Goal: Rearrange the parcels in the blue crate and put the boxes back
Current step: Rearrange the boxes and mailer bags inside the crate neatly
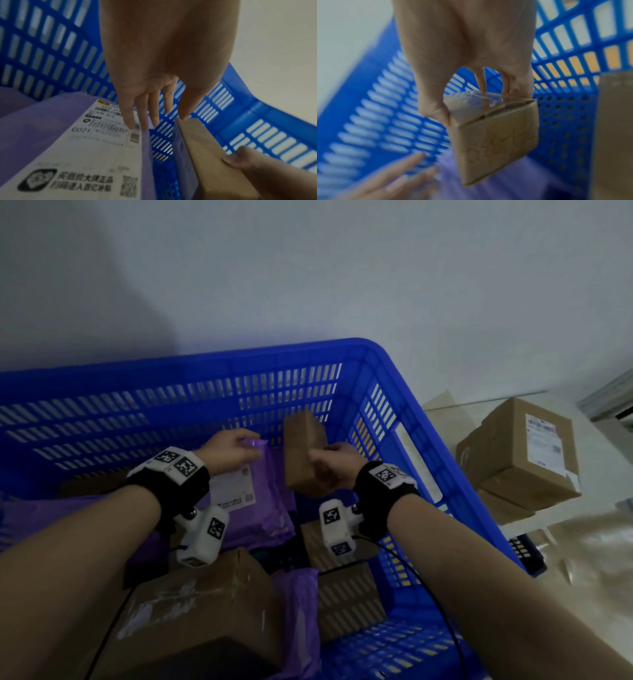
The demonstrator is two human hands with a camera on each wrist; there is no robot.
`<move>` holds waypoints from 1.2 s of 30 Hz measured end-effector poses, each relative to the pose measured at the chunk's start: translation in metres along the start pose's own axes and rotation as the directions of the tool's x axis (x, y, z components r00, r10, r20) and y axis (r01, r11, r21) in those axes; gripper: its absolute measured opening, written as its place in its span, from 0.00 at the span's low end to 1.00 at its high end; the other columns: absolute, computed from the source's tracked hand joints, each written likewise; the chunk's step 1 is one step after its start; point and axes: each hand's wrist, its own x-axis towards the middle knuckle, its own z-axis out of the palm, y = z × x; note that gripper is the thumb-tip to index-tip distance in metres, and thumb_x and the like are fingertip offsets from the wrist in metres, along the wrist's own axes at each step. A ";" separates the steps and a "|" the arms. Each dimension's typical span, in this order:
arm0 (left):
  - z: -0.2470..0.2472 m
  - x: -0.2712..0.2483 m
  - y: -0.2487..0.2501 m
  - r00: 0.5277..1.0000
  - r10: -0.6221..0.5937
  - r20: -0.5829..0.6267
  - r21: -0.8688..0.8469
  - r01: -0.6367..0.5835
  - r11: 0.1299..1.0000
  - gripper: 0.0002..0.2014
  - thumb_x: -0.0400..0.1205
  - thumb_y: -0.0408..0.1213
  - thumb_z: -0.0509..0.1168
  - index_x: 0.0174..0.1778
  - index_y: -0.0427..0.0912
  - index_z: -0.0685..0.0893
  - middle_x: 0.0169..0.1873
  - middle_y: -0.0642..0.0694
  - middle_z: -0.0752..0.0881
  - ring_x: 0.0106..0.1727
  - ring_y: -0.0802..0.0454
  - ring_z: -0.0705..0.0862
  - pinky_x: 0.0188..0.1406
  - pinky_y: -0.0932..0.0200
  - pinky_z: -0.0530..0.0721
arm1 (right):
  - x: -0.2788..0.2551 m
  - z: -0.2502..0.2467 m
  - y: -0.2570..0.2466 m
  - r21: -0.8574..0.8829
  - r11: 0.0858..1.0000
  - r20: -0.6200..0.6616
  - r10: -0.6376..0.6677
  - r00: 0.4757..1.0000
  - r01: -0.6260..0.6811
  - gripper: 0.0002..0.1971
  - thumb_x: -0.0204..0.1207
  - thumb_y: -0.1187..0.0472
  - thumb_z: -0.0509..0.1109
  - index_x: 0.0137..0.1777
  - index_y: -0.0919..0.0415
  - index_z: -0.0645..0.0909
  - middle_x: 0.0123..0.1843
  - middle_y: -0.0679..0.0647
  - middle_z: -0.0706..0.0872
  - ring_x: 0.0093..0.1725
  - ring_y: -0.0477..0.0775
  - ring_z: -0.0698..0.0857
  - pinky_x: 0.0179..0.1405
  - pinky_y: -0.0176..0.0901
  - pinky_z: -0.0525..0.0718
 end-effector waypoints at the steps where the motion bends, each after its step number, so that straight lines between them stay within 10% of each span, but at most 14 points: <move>1: -0.001 -0.004 0.001 0.999 -0.039 -0.003 -0.098 0.038 0.994 0.22 0.83 0.36 0.65 0.74 0.39 0.73 0.62 0.38 0.81 0.63 0.41 0.82 0.58 0.51 0.79 | -0.009 -0.003 -0.004 0.088 0.996 0.066 0.008 0.998 -0.014 0.11 0.72 0.64 0.72 0.52 0.67 0.80 0.34 0.58 0.86 0.30 0.52 0.85 0.32 0.42 0.86; 4: -0.002 -0.012 0.002 0.996 -0.084 0.010 -0.291 0.083 0.953 0.22 0.84 0.45 0.62 0.73 0.41 0.73 0.64 0.40 0.81 0.61 0.42 0.83 0.64 0.45 0.81 | -0.021 -0.008 -0.008 0.296 0.953 0.227 -0.002 0.974 -0.067 0.08 0.76 0.60 0.69 0.53 0.59 0.79 0.50 0.64 0.83 0.52 0.62 0.82 0.62 0.59 0.80; 7: -0.001 -0.020 0.006 0.993 -0.107 0.044 -0.444 0.115 0.888 0.27 0.82 0.53 0.63 0.72 0.41 0.72 0.63 0.40 0.80 0.60 0.39 0.83 0.58 0.45 0.82 | -0.032 -0.010 -0.007 0.416 0.906 0.335 -0.073 0.939 -0.078 0.12 0.78 0.56 0.65 0.61 0.56 0.75 0.59 0.68 0.80 0.62 0.66 0.78 0.72 0.62 0.73; 12: -0.001 -0.029 0.014 0.983 -0.036 0.181 -0.534 0.129 0.835 0.23 0.82 0.50 0.64 0.68 0.39 0.78 0.62 0.39 0.84 0.55 0.42 0.85 0.53 0.46 0.84 | -0.037 -0.015 -0.002 0.446 0.895 0.429 -0.202 0.881 -0.011 0.29 0.72 0.56 0.67 0.75 0.49 0.68 0.66 0.63 0.80 0.62 0.66 0.82 0.67 0.63 0.78; 15: -0.001 -0.033 0.017 0.993 -0.048 0.111 -0.509 0.099 0.855 0.21 0.81 0.45 0.67 0.66 0.36 0.80 0.63 0.38 0.84 0.54 0.43 0.84 0.45 0.50 0.85 | -0.041 -0.017 -0.005 0.424 0.900 0.349 -0.266 0.899 0.102 0.29 0.79 0.66 0.64 0.78 0.44 0.65 0.61 0.61 0.84 0.49 0.59 0.88 0.54 0.56 0.84; 18: 0.000 -0.035 0.018 0.996 -0.059 0.062 -0.493 0.082 0.866 0.20 0.81 0.39 0.68 0.66 0.35 0.78 0.54 0.40 0.85 0.50 0.45 0.85 0.43 0.51 0.86 | -0.042 -0.018 -0.006 0.373 0.905 0.273 -0.317 0.908 0.204 0.30 0.80 0.73 0.62 0.78 0.46 0.68 0.68 0.69 0.80 0.58 0.66 0.84 0.58 0.60 0.83; 24: 0.010 -0.030 0.018 0.995 -0.104 0.007 -0.422 0.097 0.901 0.17 0.79 0.30 0.69 0.62 0.36 0.75 0.61 0.35 0.82 0.58 0.37 0.84 0.55 0.43 0.85 | -0.044 -0.012 -0.009 0.257 0.939 0.099 -0.261 0.960 0.229 0.20 0.82 0.61 0.64 0.73 0.60 0.75 0.59 0.59 0.84 0.53 0.55 0.84 0.46 0.45 0.82; 33: 0.051 -0.016 0.024 0.986 -0.077 0.149 -0.456 0.137 0.879 0.30 0.85 0.24 0.56 0.81 0.48 0.59 0.64 0.37 0.80 0.51 0.35 0.84 0.60 0.40 0.81 | -0.034 -0.020 0.011 -0.322 0.898 -0.009 -0.320 0.947 0.300 0.25 0.75 0.61 0.73 0.70 0.68 0.75 0.64 0.61 0.84 0.63 0.58 0.84 0.58 0.46 0.82; 36: 0.058 -0.008 0.027 0.975 -0.073 0.208 -0.438 0.159 0.885 0.31 0.84 0.21 0.53 0.81 0.48 0.58 0.69 0.34 0.78 0.58 0.31 0.83 0.59 0.38 0.81 | -0.030 -0.015 0.015 -0.419 0.878 -0.028 -0.266 0.963 0.231 0.43 0.65 0.55 0.81 0.75 0.65 0.63 0.69 0.60 0.77 0.68 0.59 0.78 0.63 0.46 0.77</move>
